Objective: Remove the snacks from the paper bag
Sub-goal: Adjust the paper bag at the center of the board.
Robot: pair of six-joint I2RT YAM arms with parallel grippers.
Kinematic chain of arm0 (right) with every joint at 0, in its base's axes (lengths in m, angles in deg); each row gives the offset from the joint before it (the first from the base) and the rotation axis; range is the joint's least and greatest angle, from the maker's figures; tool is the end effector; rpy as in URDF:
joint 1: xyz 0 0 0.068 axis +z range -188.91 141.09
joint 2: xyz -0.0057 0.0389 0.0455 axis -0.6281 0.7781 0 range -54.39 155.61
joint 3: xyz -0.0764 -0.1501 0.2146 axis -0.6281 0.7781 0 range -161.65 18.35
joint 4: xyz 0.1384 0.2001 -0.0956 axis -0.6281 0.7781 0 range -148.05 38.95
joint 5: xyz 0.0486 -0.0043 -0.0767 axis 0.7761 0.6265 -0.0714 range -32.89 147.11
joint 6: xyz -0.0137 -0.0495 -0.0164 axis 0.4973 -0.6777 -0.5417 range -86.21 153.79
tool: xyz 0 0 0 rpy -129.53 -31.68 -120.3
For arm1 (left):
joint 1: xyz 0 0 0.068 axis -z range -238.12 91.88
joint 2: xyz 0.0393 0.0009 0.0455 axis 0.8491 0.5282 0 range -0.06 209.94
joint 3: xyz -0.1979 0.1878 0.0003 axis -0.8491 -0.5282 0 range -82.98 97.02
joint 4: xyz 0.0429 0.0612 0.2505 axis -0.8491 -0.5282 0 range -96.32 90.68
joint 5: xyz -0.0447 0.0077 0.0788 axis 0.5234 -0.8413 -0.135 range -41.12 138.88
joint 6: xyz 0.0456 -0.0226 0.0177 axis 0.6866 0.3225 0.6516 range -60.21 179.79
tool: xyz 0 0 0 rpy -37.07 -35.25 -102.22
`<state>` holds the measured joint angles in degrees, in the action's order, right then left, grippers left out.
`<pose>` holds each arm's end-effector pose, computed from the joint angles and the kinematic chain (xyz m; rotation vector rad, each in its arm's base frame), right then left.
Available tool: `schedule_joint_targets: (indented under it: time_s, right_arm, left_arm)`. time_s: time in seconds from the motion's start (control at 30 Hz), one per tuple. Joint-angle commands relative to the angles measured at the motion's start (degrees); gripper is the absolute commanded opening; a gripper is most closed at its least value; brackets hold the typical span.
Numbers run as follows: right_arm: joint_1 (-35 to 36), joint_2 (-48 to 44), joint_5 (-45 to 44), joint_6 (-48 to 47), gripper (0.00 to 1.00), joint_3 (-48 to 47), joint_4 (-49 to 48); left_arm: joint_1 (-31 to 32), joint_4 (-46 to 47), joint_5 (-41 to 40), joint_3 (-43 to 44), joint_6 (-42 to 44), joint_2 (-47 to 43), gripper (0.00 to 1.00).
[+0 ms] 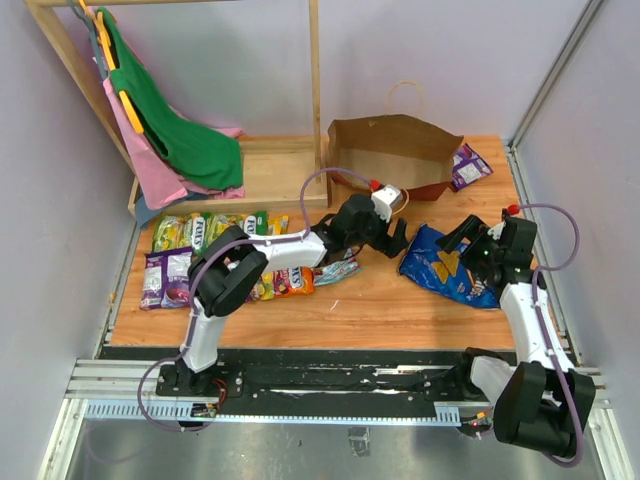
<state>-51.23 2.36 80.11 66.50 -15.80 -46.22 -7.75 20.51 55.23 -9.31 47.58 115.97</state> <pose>0.2106 -0.0318 0.2351 0.6173 2.0982 0.6383 0.2892 -0.3555 0.1881 0.7429 1.9156 -0.8093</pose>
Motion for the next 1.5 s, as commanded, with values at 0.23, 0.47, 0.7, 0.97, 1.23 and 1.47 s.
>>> schedule_joint_targets:
  time_s: [0.23, 0.47, 0.7, 0.97, 1.23, 1.47]
  right_arm:
    - [2.81, 3.71, 2.73, -1.26, 0.91, -3.80, -2.35]
    - [2.83, 2.30, 2.49, -2.54, 0.92, -4.88, -0.65]
    - [2.90, 3.08, 4.32, -2.30, 0.96, -5.08, -1.35]
    - [3.26, 2.26, 3.36, -2.45, 0.99, -4.74, -1.02]
    - [3.61, 0.92, 2.95, -2.62, 1.00, -4.36, -0.93]
    - [5.57, 4.10, 4.10, -1.23, 1.00, -5.10, -3.47]
  left_arm:
    - [-3.05, -14.29, -5.45, 31.85, 10.52, 9.17, 0.88]
    - [-6.26, -24.79, -8.60, 47.62, 14.15, 13.93, 0.91]
    - [-6.77, -30.24, -11.45, 50.62, 16.65, 12.11, 0.98]
    - [-6.78, -29.71, -7.75, 45.47, 15.17, 5.54, 1.00]
    - [-6.78, -27.48, -5.26, 41.47, 12.38, 4.65, 1.00]
    - [-7.03, -25.32, -8.57, 42.02, 12.39, 8.71, 1.00]
